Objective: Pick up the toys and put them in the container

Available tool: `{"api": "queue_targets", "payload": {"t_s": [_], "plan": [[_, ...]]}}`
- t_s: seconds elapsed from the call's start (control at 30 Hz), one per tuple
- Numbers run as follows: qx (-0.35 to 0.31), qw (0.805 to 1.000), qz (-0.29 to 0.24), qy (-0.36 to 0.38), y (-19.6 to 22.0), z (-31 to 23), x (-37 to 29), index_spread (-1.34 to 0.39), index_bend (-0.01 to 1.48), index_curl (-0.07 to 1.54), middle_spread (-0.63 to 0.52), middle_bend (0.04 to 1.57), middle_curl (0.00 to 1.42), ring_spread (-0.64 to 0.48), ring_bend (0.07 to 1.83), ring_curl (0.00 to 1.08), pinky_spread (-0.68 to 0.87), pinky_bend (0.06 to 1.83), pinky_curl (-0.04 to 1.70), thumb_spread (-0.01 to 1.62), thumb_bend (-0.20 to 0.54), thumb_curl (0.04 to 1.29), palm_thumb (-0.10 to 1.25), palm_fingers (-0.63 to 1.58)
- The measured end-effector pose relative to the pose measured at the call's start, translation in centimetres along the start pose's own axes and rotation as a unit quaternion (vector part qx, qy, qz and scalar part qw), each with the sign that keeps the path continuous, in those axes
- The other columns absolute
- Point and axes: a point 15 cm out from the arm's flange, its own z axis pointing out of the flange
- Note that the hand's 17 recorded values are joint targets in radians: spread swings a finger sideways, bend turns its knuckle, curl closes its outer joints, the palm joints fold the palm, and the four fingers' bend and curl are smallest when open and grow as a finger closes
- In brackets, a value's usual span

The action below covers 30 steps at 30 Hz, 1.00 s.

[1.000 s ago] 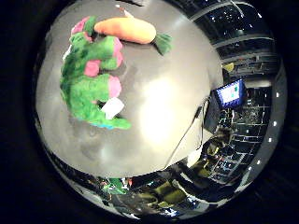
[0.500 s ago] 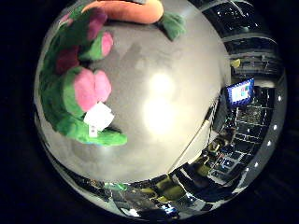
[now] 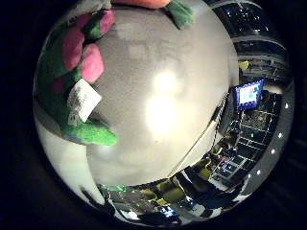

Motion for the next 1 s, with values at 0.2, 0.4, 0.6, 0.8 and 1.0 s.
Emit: {"api": "queue_targets", "payload": {"t_s": [0.2,0.4,0.6,0.8,1.0], "plan": [[0.009,1.000,-0.006,0.013,-0.1,-1.4,0.8,-0.31,0.82,0.56,-0.12,0.95,0.56,-0.17,1.11,0.47,-0.34,1.02,0.46,0.96,-0.018,0.38,0.77,1.49],[0.037,0.999,-0.002,0.029,-0.7,-5.1,1.6,-0.23,1.02,0.63,-0.10,1.13,0.61,-0.16,1.28,0.53,-0.27,1.20,0.57,0.95,-0.019,0.41,0.83,1.35],[0.038,0.999,0.001,0.031,0.7,-10.0,1.2,-0.19,1.11,0.65,-0.09,1.22,0.62,-0.15,1.36,0.56,-0.22,1.27,0.67,0.94,-0.019,0.44,0.88,1.27],[0.059,0.997,0.004,0.043,2.3,-16.7,0.3,-0.18,1.16,0.64,-0.09,1.28,0.61,-0.15,1.41,0.56,-0.18,1.25,0.77,0.94,-0.023,0.47,0.89,1.23],[0.082,0.995,-0.027,0.041,2.9,-22.9,-5.4,-0.17,1.18,0.63,-0.08,1.30,0.59,-0.15,1.42,0.56,-0.18,1.21,0.86,0.94,-0.024,0.48,0.89,1.23]]}}
